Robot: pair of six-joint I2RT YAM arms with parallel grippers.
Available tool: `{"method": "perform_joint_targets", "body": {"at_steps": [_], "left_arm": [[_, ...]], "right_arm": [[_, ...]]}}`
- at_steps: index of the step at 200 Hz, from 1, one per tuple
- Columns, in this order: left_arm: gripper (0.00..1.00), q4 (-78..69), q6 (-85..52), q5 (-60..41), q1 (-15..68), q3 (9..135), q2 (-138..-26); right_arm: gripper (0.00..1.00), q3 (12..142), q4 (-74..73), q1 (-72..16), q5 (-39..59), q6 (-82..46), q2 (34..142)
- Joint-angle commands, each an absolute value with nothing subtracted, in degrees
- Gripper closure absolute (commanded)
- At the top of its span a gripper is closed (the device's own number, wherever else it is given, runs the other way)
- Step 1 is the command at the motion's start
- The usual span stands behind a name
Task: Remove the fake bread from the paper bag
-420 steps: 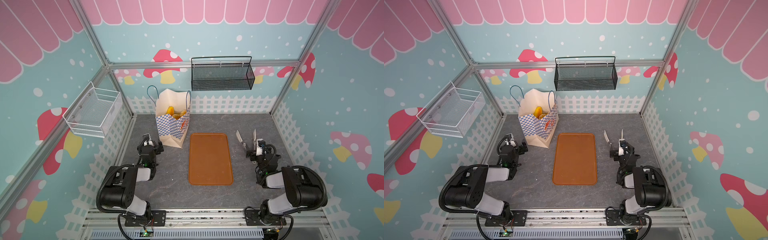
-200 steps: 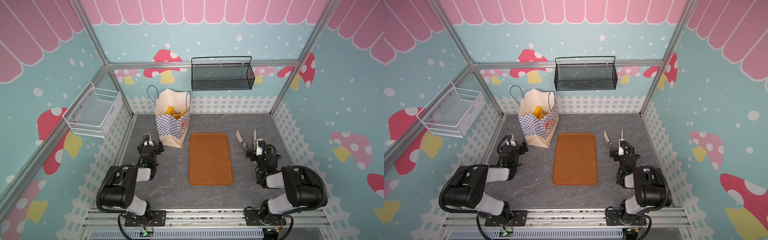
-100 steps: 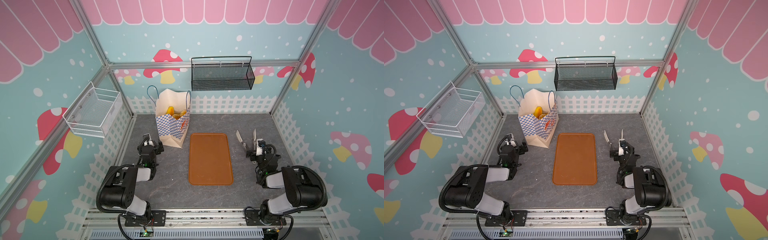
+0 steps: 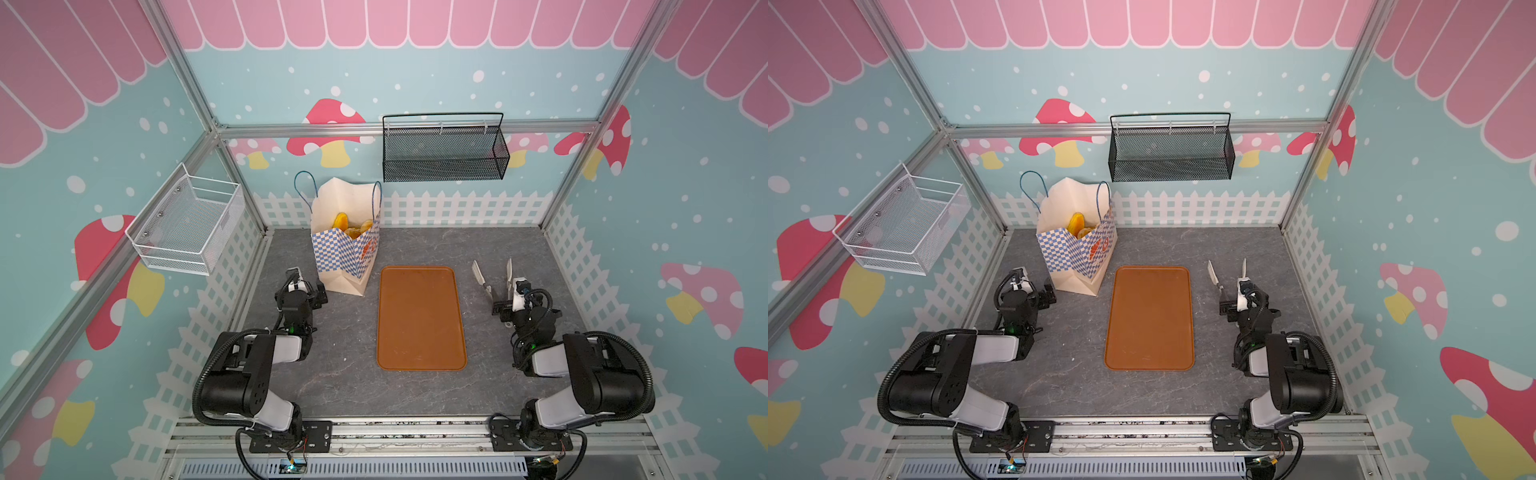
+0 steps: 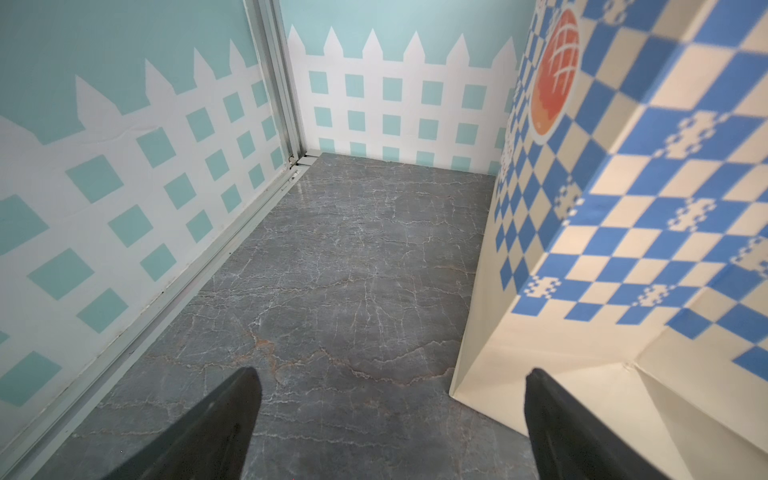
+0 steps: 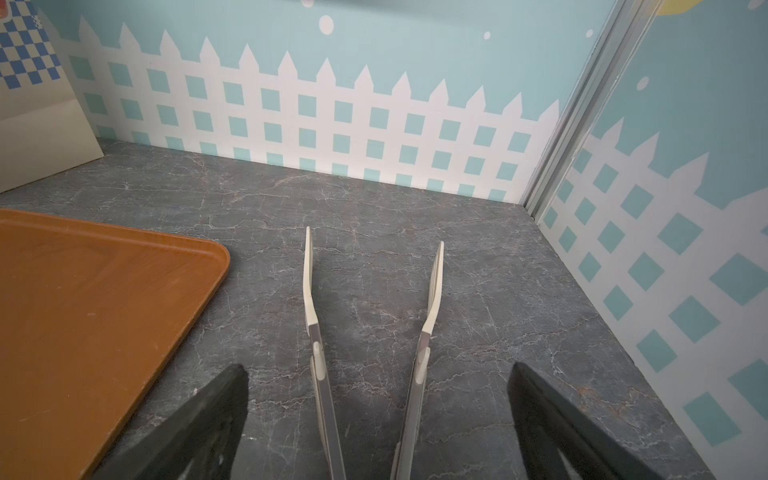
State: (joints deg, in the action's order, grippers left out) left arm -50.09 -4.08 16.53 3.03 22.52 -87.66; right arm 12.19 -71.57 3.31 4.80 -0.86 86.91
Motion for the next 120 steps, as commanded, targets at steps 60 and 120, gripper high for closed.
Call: {"method": "perform_joint_targets", "body": {"at_steps": [60,120], "left_arm": [[0.00,-53.9,-4.6,21.1,3.5,19.7,-85.5],[0.01,-36.6,-5.5,25.5,3.9,24.6,-73.5]], "right_arm": [[0.02,12.9,-71.1,3.1,8.1,1.3,85.1],[0.01,20.7,-50.4,3.1,3.3,-3.0,77.1]]}}
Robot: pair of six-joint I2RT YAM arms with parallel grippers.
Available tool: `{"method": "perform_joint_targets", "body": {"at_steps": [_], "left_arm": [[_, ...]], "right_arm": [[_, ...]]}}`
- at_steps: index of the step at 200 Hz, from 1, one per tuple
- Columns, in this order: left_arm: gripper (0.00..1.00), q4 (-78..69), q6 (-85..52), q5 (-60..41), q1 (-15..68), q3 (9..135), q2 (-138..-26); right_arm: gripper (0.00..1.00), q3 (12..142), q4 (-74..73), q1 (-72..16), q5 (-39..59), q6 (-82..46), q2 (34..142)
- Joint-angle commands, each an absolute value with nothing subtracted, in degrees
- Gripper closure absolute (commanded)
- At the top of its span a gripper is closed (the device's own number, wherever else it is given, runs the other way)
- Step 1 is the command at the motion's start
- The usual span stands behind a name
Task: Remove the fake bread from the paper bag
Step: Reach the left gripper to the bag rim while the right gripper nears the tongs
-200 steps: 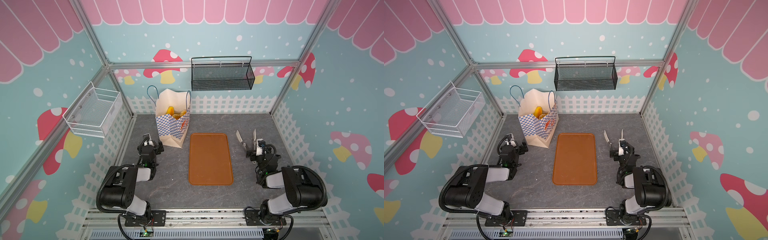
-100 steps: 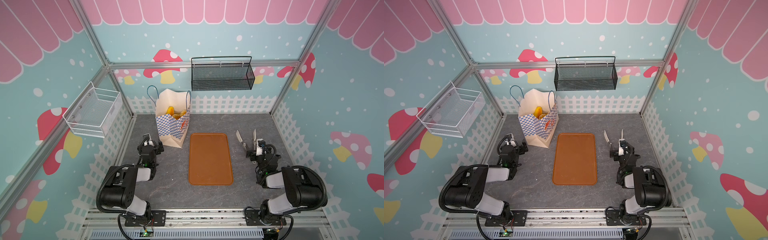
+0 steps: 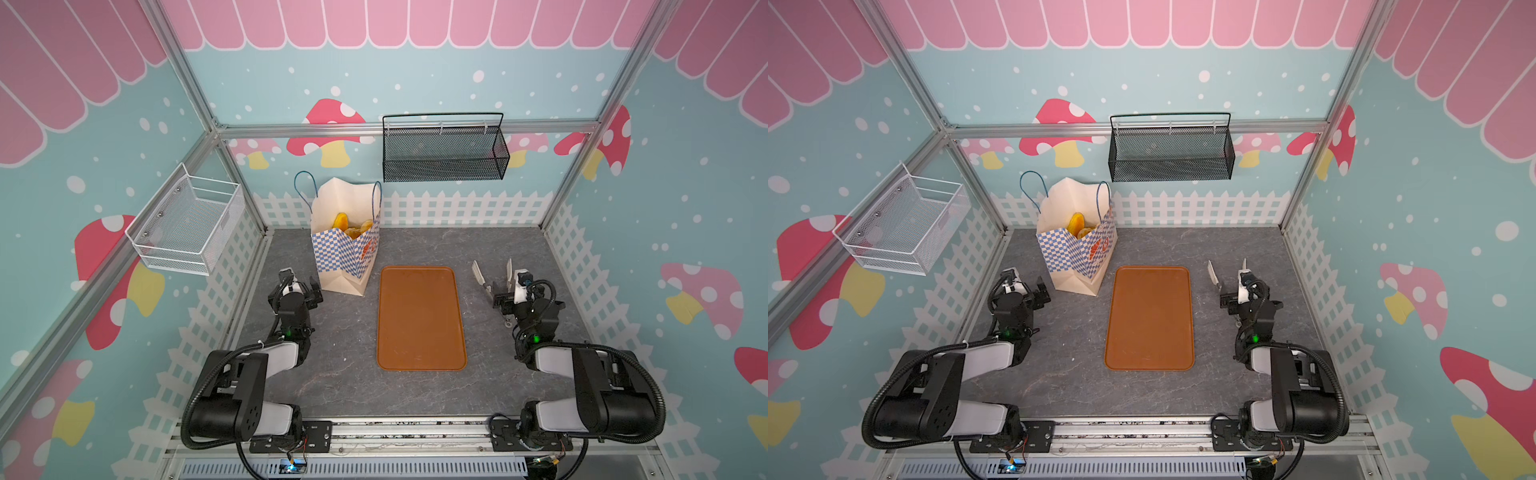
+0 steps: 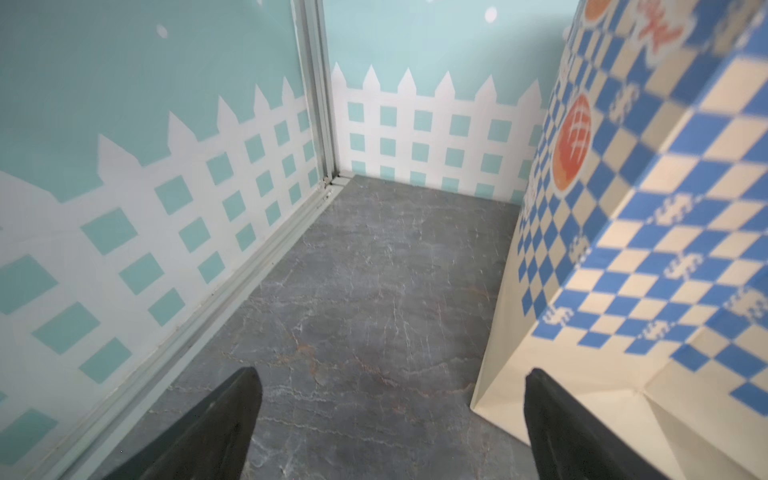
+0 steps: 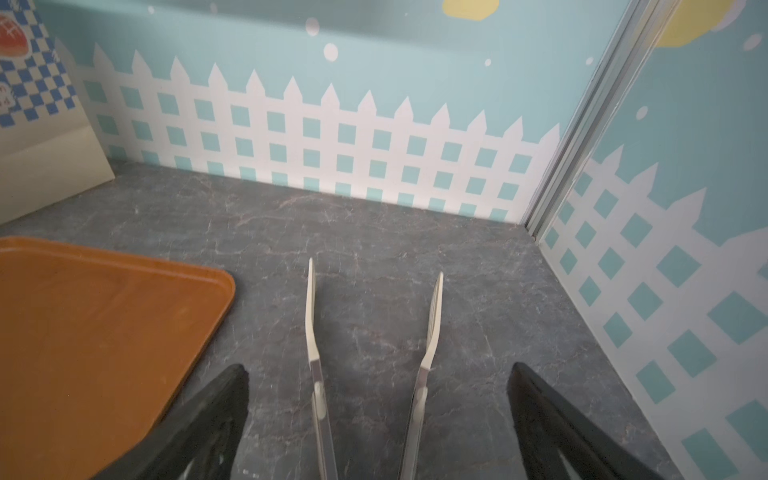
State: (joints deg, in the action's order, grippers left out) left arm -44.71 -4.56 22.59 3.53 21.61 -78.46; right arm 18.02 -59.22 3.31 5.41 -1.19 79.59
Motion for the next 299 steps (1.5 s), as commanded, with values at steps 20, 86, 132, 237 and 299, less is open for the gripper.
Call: {"method": "perform_joint_targets", "body": {"at_steps": [20,86,132,237,299], "left_arm": [[0.01,-33.0,-5.1,25.2,3.9,26.1,-68.0],[0.08,10.9,-5.5,15.8,1.4,57.9,-63.0],[0.10,33.3,-6.3,9.6,0.8,84.3,-78.3],[0.22,60.4,-11.8,-0.6,0.0,135.4,-115.9],[0.34,65.7,-12.7,-1.1,0.0,146.4,-126.8]], "right_arm": [[0.01,24.3,-43.0,3.1,3.0,-4.5,74.0],[0.20,43.9,-12.7,2.5,6.6,-7.8,72.1],[0.24,57.0,0.0,-6.1,3.5,-7.3,78.8],[0.24,75.4,9.3,-16.3,5.1,-6.5,96.4],[0.23,78.2,9.4,-16.4,3.4,-4.6,99.8]]}}
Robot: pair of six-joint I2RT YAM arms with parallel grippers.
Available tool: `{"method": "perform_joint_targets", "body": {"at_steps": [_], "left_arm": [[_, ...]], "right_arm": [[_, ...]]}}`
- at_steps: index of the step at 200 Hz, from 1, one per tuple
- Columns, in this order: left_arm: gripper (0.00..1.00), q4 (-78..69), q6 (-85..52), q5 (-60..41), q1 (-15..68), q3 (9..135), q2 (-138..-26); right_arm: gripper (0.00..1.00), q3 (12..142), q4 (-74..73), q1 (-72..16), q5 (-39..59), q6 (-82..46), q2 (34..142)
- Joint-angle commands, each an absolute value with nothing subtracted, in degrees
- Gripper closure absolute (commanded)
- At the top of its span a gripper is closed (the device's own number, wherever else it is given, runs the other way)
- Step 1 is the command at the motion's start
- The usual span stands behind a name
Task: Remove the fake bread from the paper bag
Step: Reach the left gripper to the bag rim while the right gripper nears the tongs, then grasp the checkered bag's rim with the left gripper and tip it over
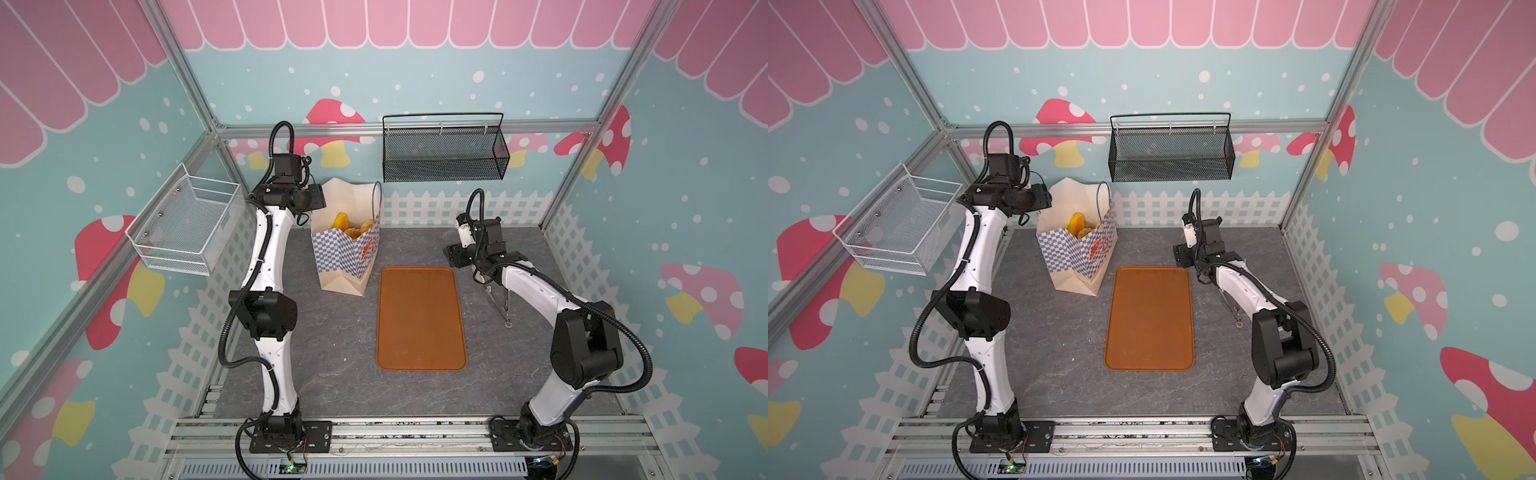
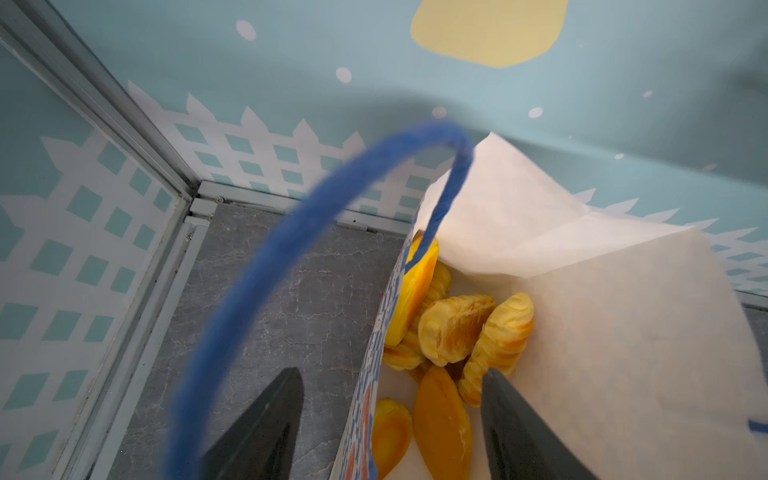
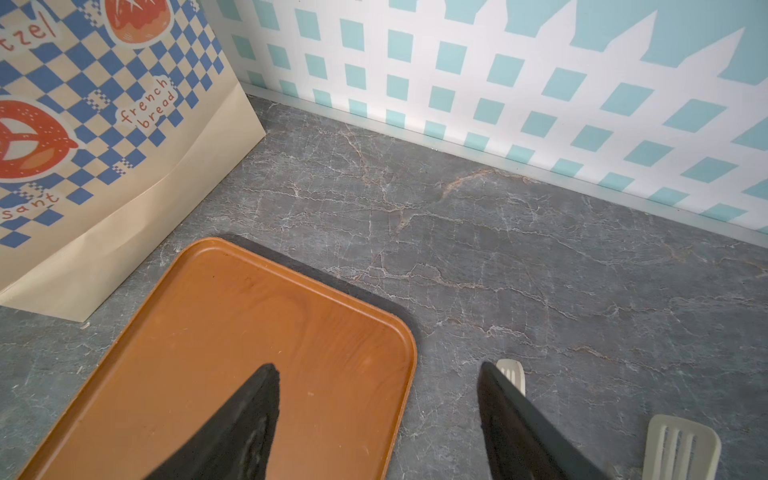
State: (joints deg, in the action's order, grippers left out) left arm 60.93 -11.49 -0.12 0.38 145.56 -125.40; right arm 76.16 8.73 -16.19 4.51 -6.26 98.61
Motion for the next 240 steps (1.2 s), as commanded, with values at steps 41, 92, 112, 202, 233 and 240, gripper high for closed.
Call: {"method": "perform_joint_targets", "body": {"at_steps": [41,92,112,202,233,240], "left_arm": [[0.42,65.8,-11.2,1.1,0.0,144.7,-128.2],[0.86,65.8,-9.0,2.7,0.0,145.3,-128.5],[1.00,65.7,-7.4,4.5,-0.1,145.4,-127.6],[1.00,65.1,2.3,7.4,-4.2,147.5,-120.9],[1.00,64.3,3.9,6.6,-4.0,145.1,-117.5],[1.00,64.2,4.3,7.0,-3.6,144.6,-116.8]], "right_arm": [[0.23,78.9,9.5,-16.3,3.2,-4.1,100.8],[0.23,79.0,10.5,-16.3,2.2,-4.2,100.6],[0.23,79.1,11.5,-16.3,0.7,-3.9,100.0],[0.20,80.0,17.0,-15.6,-3.4,-5.4,98.3],[0.20,79.0,17.8,-15.4,-2.5,-5.9,97.3],[0.20,78.7,17.9,-15.4,-1.9,-6.1,97.1]]}}
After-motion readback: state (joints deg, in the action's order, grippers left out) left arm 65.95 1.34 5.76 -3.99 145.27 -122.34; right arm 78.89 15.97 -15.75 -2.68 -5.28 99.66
